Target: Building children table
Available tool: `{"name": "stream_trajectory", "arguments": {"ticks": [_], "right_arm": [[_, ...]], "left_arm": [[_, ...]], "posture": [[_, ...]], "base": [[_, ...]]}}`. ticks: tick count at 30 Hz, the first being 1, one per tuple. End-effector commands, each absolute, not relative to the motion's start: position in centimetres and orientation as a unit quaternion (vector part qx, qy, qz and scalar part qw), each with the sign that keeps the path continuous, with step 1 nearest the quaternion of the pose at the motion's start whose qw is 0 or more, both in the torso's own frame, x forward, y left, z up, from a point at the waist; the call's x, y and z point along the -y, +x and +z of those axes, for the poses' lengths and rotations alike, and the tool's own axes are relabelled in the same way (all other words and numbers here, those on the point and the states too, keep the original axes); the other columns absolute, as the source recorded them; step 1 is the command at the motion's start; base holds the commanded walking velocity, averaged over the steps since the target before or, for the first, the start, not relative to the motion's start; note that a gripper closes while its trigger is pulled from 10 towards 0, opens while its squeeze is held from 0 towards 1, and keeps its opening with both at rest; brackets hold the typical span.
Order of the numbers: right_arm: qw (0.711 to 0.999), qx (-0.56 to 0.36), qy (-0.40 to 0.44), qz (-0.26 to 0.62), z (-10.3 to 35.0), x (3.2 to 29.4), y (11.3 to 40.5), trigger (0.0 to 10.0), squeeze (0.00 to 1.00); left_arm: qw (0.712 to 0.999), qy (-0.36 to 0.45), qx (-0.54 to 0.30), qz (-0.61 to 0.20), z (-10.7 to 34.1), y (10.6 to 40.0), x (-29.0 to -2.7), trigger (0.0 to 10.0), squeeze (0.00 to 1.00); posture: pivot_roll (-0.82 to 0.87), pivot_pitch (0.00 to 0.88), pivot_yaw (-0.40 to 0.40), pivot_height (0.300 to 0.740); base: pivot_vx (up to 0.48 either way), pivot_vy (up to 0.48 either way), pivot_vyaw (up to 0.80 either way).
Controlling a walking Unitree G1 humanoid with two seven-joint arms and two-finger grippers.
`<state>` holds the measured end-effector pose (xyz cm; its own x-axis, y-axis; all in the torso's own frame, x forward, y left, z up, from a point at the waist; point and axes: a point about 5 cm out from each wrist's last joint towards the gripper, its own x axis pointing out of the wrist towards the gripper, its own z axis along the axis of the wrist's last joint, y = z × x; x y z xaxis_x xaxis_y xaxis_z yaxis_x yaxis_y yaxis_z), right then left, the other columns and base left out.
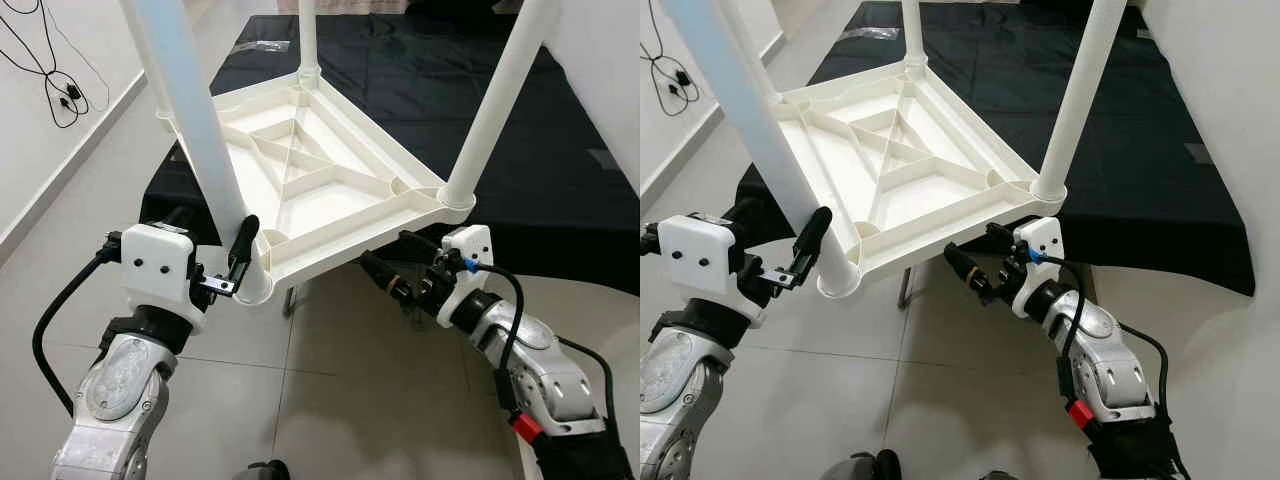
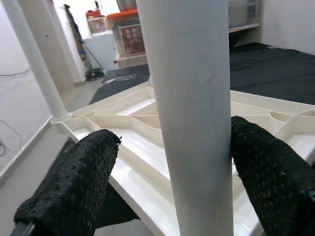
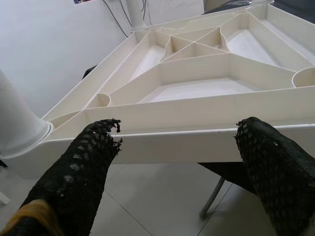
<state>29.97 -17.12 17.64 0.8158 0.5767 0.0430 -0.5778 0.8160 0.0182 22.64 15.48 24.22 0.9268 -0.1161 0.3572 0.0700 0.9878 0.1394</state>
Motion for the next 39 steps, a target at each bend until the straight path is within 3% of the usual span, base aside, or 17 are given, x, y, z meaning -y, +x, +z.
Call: {"name": "stream_trajectory", "arguments": {"ticks": [1, 2, 3, 10, 11, 16, 17, 18, 21, 39], "right_arm": [[0.953, 0.017, 0.019, 0.303, 17.8, 17.2, 29.9, 10.0, 0.00], [0.953, 0.017, 0.019, 0.303, 17.8, 17.2, 29.9, 10.0, 0.00], [0.953, 0.017, 0.020, 0.302, 17.8, 17.2, 29.9, 10.0, 0.00], [0.953, 0.016, 0.018, 0.302, 17.9, 17.2, 29.9, 10.0, 0.00], [0.953, 0.015, 0.017, 0.302, 17.9, 17.1, 29.9, 10.0, 0.00], [0.953, 0.014, 0.016, 0.303, 17.9, 17.0, 29.8, 10.0, 0.00], [0.953, 0.013, 0.015, 0.302, 17.9, 17.0, 29.9, 10.0, 0.00], [0.953, 0.013, 0.015, 0.302, 17.9, 17.0, 29.9, 10.0, 0.00], [0.953, 0.014, 0.014, 0.304, 18.0, 16.8, 29.9, 10.0, 0.00], [0.947, 0.029, 0.014, 0.320, 19.0, 15.5, 29.9, 10.0, 0.00]], "left_arm": [[0.982, 0.074, 0.172, 0.005, 23.9, 23.0, -16.9, 0.7, 0.00], [0.982, 0.074, 0.172, 0.005, 23.9, 23.0, -16.9, 0.7, 0.00], [0.982, 0.076, 0.172, 0.012, 23.9, 23.2, -17.2, 0.0, 0.00], [0.979, 0.085, 0.176, 0.050, 24.5, 23.7, -18.7, 0.0, 0.00], [0.974, 0.104, 0.182, 0.085, 25.2, 24.0, -20.5, 0.0, 0.00], [0.969, 0.118, 0.188, 0.106, 25.7, 24.1, -21.6, 0.0, 0.00], [0.966, 0.128, 0.191, 0.119, 26.1, 24.3, -22.4, 2.3, 0.00], [0.962, 0.140, 0.195, 0.132, 26.5, 24.6, -23.3, 10.0, 0.00], [0.953, 0.160, 0.205, 0.153, 27.4, 25.1, -25.0, 10.0, 0.00], [0.951, 0.154, 0.230, 0.137, 28.9, 28.3, -25.8, 10.0, 0.00]], "posture": [[0.02, 0.209, -0.002, 0.740], [0.02, 0.209, -0.002, 0.740], [0.02, 0.209, -0.003, 0.740], [0.02, 0.213, -0.004, 0.740], [0.02, 0.217, -0.006, 0.740], [0.02, 0.219, -0.009, 0.740], [0.02, 0.219, -0.009, 0.740], [0.02, 0.221, -0.012, 0.740], [0.02, 0.222, -0.015, 0.740], [0.00, 0.223, -0.020, 0.740]], "base": [[0.000, 0.000, 0.00], [0.000, 0.000, 0.00], [0.000, 0.000, 0.00], [0.000, 0.000, 0.00], [0.000, 0.000, 0.00], [0.000, 0.000, 0.00], [0.000, 0.000, 0.00], [0.000, 0.000, 0.00], [0.000, 0.000, 0.00], [0.000, 0.000, 0.00]]}}
